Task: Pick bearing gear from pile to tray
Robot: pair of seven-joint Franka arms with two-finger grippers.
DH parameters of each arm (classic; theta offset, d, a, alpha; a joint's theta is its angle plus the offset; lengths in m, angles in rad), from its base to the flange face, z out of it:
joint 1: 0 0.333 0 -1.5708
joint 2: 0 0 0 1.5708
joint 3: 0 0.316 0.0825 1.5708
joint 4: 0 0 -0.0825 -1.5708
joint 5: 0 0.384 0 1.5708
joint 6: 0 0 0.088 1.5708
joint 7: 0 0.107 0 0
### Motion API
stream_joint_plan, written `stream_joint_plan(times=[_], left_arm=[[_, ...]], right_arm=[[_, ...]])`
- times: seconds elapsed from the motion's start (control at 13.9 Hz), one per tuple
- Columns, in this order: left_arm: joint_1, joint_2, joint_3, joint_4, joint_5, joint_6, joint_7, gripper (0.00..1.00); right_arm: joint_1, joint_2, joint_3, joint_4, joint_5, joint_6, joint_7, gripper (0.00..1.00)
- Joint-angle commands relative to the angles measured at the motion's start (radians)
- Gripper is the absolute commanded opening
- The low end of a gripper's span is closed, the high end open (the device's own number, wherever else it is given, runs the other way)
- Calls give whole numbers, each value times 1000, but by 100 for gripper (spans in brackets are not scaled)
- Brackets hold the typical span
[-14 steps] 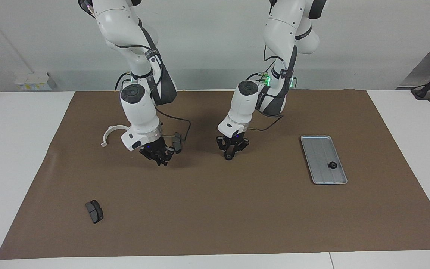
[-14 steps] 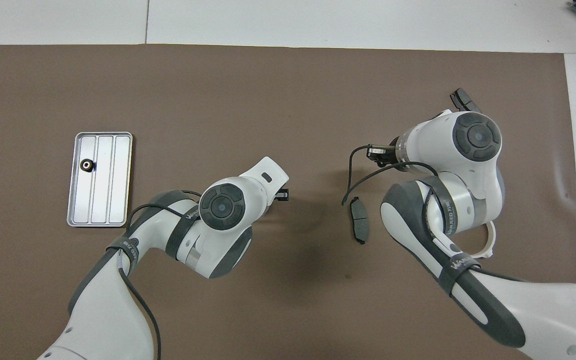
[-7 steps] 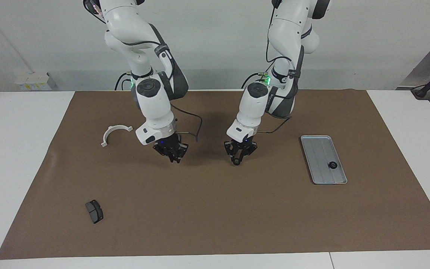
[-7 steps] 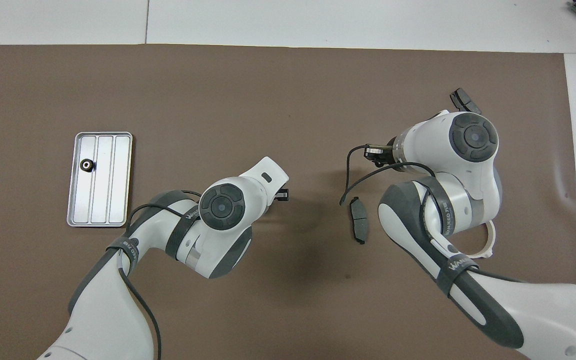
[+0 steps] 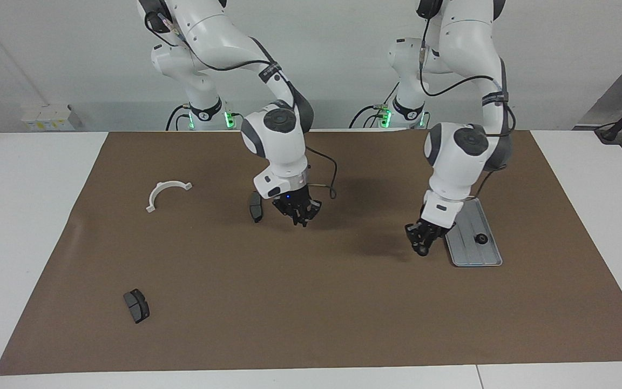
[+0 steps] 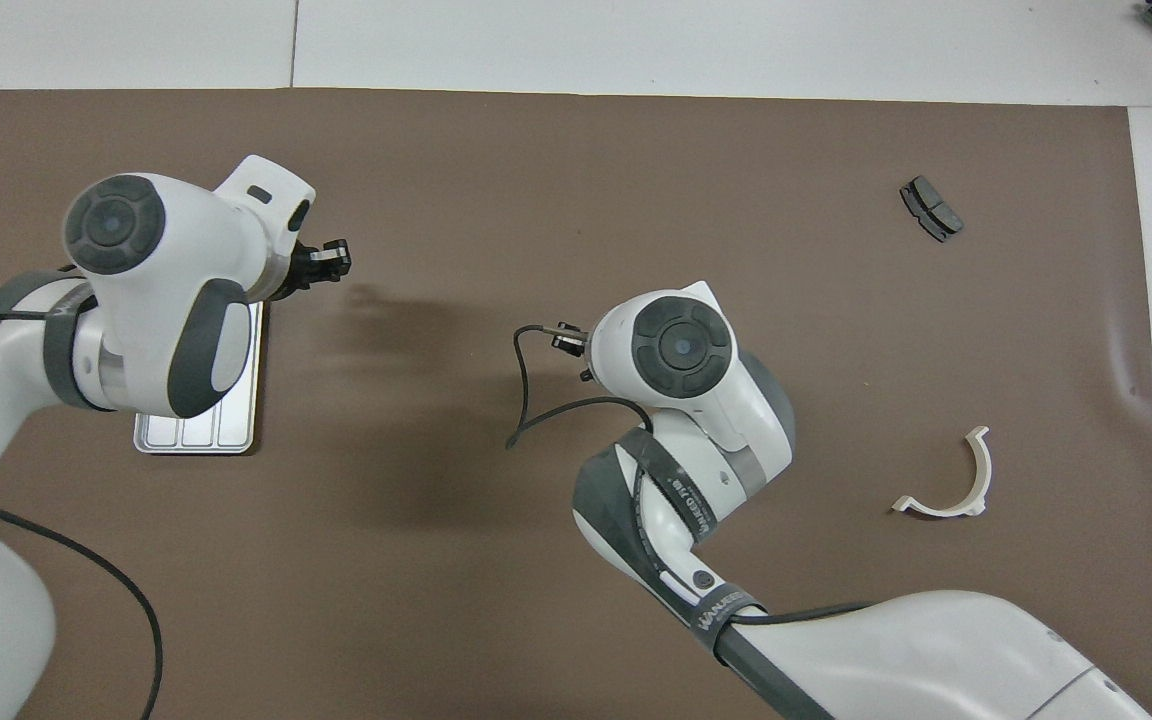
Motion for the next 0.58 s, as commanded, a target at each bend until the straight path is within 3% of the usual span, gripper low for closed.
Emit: stream_joint_plan(times=[0.0,0.29,0.36,0.43,0.5], left_arm=[[103,-46,-12,-43,-2,-93,177,14],[209,-86,-10,-106,-2,-198,449,18],[216,-97,-10,-129,-2,-202,484,20],[221,-108,-10,-154,-2,-201,506,22],[223,-117,-9,-174,-3,-199,511,27]], right_arm=[[36,87,-2,96,-50,4,85,0],[78,127,-4,96,-81,61,155,0],[78,127,-4,92,-90,55,156,12],[78,126,-4,92,-92,50,156,61],[76,126,-5,95,-92,46,154,93]])
